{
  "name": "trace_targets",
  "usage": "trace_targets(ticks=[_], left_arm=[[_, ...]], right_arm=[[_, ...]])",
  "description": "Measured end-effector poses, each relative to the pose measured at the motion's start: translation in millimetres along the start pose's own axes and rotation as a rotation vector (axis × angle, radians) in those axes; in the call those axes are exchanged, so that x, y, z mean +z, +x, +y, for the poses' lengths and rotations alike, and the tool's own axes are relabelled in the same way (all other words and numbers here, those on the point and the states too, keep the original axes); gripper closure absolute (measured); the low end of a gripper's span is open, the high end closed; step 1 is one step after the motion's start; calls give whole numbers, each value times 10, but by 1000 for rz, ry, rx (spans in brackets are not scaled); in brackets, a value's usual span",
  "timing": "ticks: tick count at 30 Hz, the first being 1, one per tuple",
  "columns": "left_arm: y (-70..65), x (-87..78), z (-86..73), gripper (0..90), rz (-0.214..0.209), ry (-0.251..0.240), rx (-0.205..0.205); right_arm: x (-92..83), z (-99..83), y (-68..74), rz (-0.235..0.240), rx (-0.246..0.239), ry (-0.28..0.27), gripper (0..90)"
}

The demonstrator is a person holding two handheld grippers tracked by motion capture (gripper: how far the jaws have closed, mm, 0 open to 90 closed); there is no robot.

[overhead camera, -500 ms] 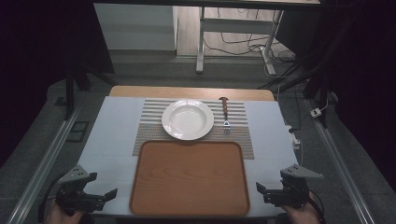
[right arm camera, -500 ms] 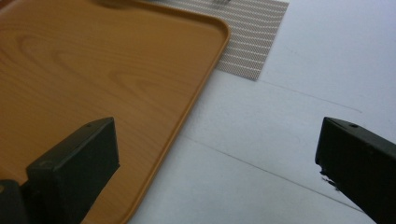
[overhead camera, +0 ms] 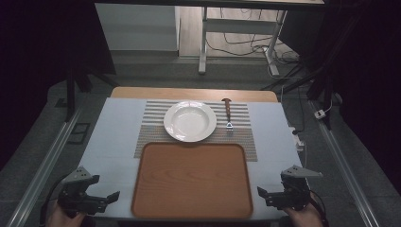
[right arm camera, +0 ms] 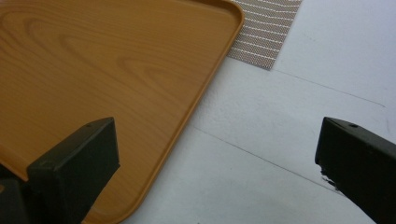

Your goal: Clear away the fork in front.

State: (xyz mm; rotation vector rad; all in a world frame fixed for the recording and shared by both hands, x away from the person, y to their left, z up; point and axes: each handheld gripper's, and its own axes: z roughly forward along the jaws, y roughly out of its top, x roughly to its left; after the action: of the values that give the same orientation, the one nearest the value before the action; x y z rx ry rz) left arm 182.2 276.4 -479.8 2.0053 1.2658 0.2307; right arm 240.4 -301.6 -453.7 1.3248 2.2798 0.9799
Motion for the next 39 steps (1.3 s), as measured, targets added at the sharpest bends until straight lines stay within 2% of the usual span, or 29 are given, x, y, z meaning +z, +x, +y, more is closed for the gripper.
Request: trace_targets(ticks=[8, 13, 18, 30, 39], left_arm=[[7, 0, 2, 0, -10, 4, 0], [28, -11, -3, 0, -22, -5, -12], [26, -7, -2, 0, -24, -4, -9], [41, -17, -6, 0, -35, -12, -17], [38, -18, -6, 0, -33, -11, -12]], right_arm=[[19, 9, 40, -13, -39, 19, 0], [8, 10, 44, -14, -40, 15, 0], [13, 18, 66, -5, -52, 21, 0], [30, 71, 122, 22, -74, -7, 0], [75, 103, 175, 39, -91, 2, 0]])
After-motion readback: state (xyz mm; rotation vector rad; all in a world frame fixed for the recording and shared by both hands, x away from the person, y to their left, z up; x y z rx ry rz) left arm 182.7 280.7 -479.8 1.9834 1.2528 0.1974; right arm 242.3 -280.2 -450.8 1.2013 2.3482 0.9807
